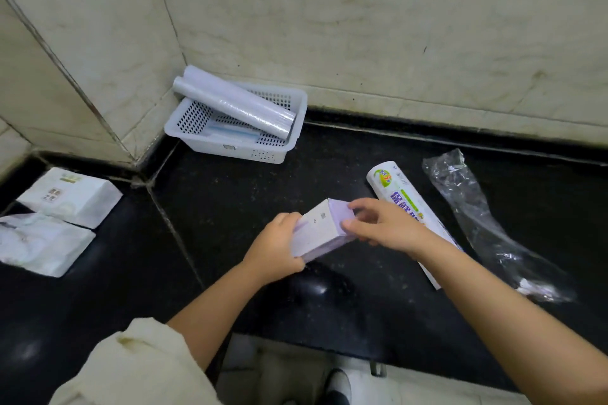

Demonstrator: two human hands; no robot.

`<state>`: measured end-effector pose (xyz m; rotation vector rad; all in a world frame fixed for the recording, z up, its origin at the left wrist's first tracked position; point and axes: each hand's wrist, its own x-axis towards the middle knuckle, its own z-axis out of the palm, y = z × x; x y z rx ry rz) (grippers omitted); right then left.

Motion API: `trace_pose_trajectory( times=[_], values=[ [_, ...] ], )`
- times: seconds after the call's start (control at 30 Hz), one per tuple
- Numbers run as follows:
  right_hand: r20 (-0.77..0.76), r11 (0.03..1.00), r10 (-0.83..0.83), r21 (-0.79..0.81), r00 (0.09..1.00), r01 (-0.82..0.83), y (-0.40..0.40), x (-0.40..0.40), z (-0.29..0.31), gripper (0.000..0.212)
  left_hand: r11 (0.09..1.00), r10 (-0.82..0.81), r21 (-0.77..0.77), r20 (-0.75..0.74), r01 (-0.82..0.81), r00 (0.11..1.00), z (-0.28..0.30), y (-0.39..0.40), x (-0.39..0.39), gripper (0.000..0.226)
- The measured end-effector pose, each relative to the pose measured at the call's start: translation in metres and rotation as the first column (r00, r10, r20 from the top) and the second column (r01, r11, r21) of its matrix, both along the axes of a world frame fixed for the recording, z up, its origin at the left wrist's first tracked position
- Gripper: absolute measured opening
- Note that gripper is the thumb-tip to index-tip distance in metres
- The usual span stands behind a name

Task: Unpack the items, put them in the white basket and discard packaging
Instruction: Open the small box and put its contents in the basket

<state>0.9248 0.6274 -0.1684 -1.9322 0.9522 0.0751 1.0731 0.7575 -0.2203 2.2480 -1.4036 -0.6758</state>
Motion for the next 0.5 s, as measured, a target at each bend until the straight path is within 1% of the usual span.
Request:
trace_pose_trajectory(
  times=[0.07,0.1,0.13,0.2,0.27,0.33,0.4,0.43,0.5],
  values=[
    [-0.152,0.991,0.047,-0.117,0.987,-0.065,0.011,-0.006,-0.006,0.049,0.998,-0.036,0.044,-0.011,0.037,0.999,-0.007,0.007,-0.009,0.048],
    [-0.203,0.99,0.053,-0.12,0.978,-0.079,0.016,-0.007,-0.011,0.048,0.996,-0.05,0.074,-0.034,0.053,0.998,-0.011,0.01,-0.013,0.05],
    [-0.22,0.995,0.033,-0.083,0.975,-0.052,0.019,-0.008,-0.015,0.044,0.994,-0.051,0.093,-0.064,0.057,0.997,-0.014,0.011,-0.014,0.052],
    [-0.203,0.999,-0.044,-0.001,0.978,0.044,0.021,-0.004,-0.018,0.033,0.992,-0.023,0.122,-0.112,0.036,0.993,-0.015,0.01,-0.011,0.056],
    [-0.207,0.996,-0.082,0.004,0.975,0.085,0.018,0.002,-0.015,0.031,0.989,-0.018,0.147,-0.107,0.033,0.994,-0.013,0.007,-0.006,0.062],
    [-0.209,0.995,-0.101,-0.014,0.973,0.101,0.017,0.006,-0.013,0.033,0.987,-0.009,0.162,-0.086,0.023,0.996,-0.012,0.005,-0.003,0.064],
    [-0.216,0.994,-0.107,-0.029,0.971,0.103,0.017,0.007,-0.012,0.019,0.984,-0.003,0.177,-0.076,0.016,0.997,-0.014,0.005,-0.006,0.063],
    [-0.229,0.996,-0.088,-0.038,0.969,0.082,0.021,0.003,-0.011,0.015,0.983,-0.001,0.181,-0.07,0.014,0.998,-0.016,0.01,-0.012,0.063],
    [-0.252,0.997,-0.074,-0.054,0.965,0.062,0.023,-0.003,-0.009,0.024,0.985,-0.005,0.17,-0.063,0.016,0.998,-0.018,0.013,-0.019,0.064]
  ],
)
